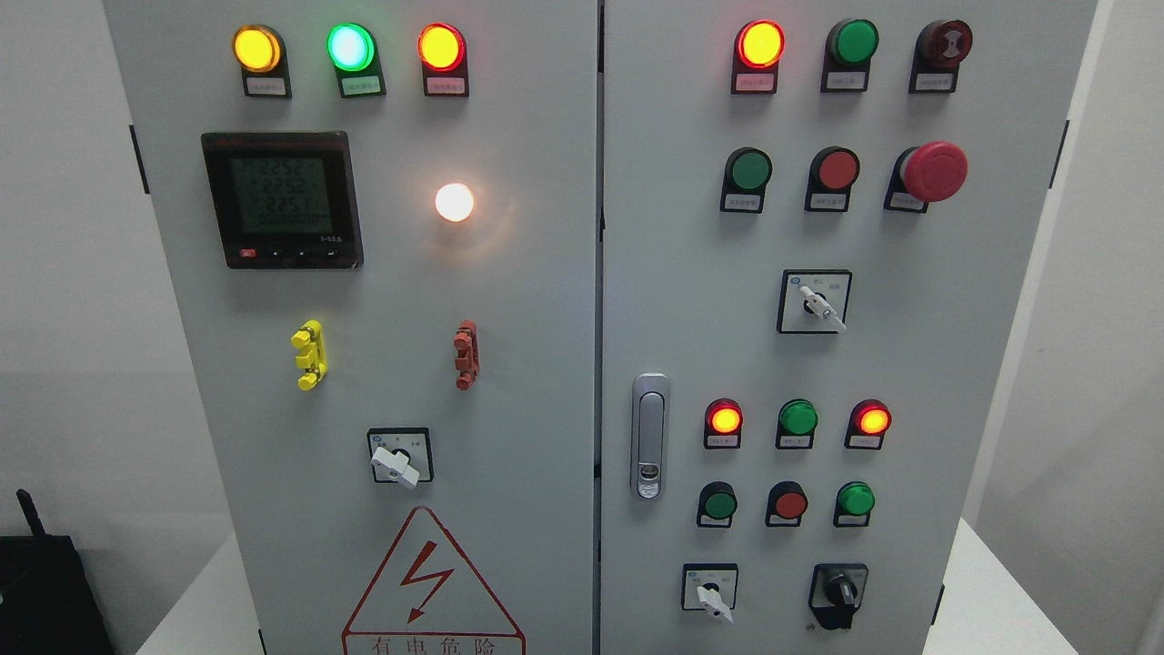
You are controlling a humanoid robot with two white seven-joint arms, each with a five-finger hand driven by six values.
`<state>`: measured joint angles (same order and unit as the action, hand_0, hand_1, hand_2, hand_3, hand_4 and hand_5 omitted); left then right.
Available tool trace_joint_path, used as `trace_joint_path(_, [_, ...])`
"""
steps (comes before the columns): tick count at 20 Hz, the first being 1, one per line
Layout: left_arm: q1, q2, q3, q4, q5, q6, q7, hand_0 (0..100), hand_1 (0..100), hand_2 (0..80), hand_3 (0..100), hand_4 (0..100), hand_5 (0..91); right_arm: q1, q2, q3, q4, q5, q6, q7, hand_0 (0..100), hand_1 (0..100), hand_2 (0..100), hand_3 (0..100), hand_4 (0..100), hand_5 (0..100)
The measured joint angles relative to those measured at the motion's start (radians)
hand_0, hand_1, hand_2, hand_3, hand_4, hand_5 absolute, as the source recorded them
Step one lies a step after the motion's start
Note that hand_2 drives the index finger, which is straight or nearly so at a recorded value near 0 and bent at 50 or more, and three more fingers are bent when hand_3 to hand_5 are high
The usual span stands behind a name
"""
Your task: Trip black knob to open circuit
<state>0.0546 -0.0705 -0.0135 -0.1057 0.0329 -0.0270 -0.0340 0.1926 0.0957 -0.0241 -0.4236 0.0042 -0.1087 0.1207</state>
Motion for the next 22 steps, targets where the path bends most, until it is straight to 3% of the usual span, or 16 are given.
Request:
trace_joint_path(4, [0.0,0.0,0.0,0.0,0.0,0.0,0.0,12,39,0.0,0,0,0.0,0.029,0.0,-0.002,-0.088,0.0,-0.02,0.0,0,27,0,0,0,0])
trace_joint_path(10, [0.0,0.0,0.0,0.0,0.0,0.0,0.0,12,39,0.0,0,0,0.0,0.04,0.0,-0.004,-0.123,0.001,-0.166,-0.008,2,29,0,8,1,0])
trace_joint_path(18, [0.0,0.0,0.0,0.0,0.0,0.0,0.0,12,39,0.0,0,0,0.0,0.048,0.001,-0.033,-0.238,0.001,-0.255,-0.011,7,29,0,37,28,0])
trace_joint_path(22, [0.0,0.0,0.0,0.0,0.0,0.0,0.0,12,39,0.0,0,0,0.0,0.051,0.003,-0.04,-0.256,0.001,-0.351,-0.018,8,29,0,53,36,13])
